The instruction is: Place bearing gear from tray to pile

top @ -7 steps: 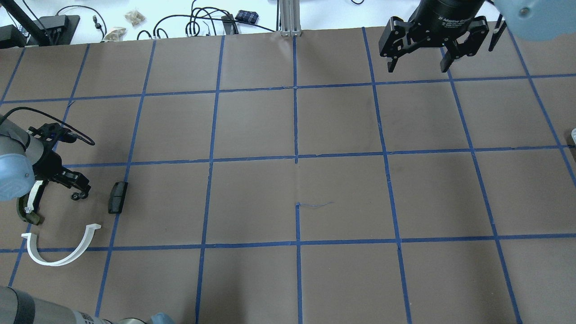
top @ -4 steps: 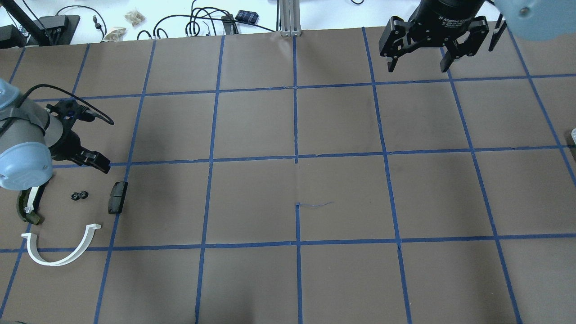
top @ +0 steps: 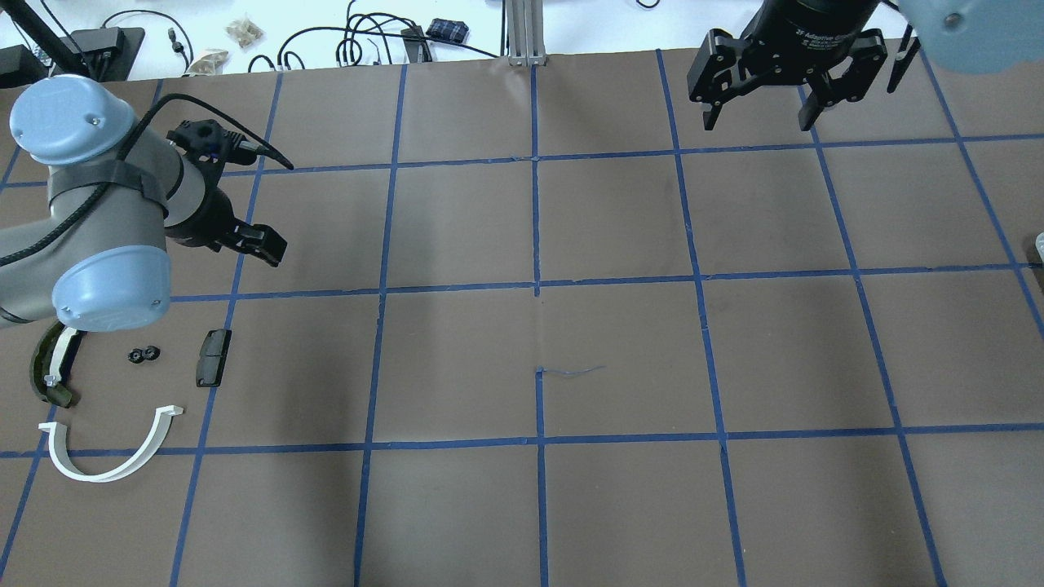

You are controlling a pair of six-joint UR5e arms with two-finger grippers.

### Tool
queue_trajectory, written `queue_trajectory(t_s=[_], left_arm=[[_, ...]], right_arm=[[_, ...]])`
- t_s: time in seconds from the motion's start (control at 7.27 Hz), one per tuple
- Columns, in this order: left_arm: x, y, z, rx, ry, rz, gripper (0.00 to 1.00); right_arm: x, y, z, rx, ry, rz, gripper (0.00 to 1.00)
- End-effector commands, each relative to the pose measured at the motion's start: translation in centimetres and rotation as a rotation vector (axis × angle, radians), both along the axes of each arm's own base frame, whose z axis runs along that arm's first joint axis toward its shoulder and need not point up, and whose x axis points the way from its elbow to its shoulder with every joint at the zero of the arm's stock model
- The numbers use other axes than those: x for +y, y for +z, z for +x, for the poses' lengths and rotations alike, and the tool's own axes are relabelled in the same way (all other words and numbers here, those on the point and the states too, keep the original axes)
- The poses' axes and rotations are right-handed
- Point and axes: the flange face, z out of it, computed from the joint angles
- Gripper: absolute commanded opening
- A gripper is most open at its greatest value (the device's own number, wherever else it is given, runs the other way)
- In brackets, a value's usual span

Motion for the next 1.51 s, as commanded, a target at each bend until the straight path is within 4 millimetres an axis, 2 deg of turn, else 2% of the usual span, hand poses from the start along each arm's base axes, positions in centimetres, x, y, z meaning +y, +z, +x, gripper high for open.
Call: queue_trajectory(t_s=[0.0, 0.14, 0.28, 0.41, 0.69, 1.1, 1.38], left_arm=[[0.8, 6.9, -8.0, 0.039, 0.068, 0.078, 1.0], [0.6, 10.9, -10.1, 0.039, 0.099, 0.123, 1.0], [0.8, 14.1, -11.5, 0.036, 0.095, 0.159, 1.0], [1.3, 15.6, -12.0, 0.03, 0.085, 0.164, 1.0], [1.9, 17.7, -12.0, 0.033, 0.085, 0.135, 1.0], [1.7, 18.6, -11.6, 0.027, 0.093, 0.171, 1.0], [2.9, 18.9, -11.6, 0.033, 0.095, 0.187, 1.0]], right_arm=[[0.0, 0.0, -0.1, -0.001, -0.001, 0.0, 1.0], [0.0, 0.0, 0.0, -0.004, 0.0, 0.0, 1.0], [0.0, 0.0, 0.0, -0.004, 0.0, 0.0, 1.0], [0.0, 0.0, 0.0, -0.004, -0.001, -0.001, 1.0], [-0.2, 0.1, 0.0, -0.006, 0.0, -0.006, 1.0], [-0.2, 0.1, 0.0, -0.005, -0.001, -0.006, 1.0], [-0.1, 0.1, -0.1, -0.003, 0.0, -0.006, 1.0]])
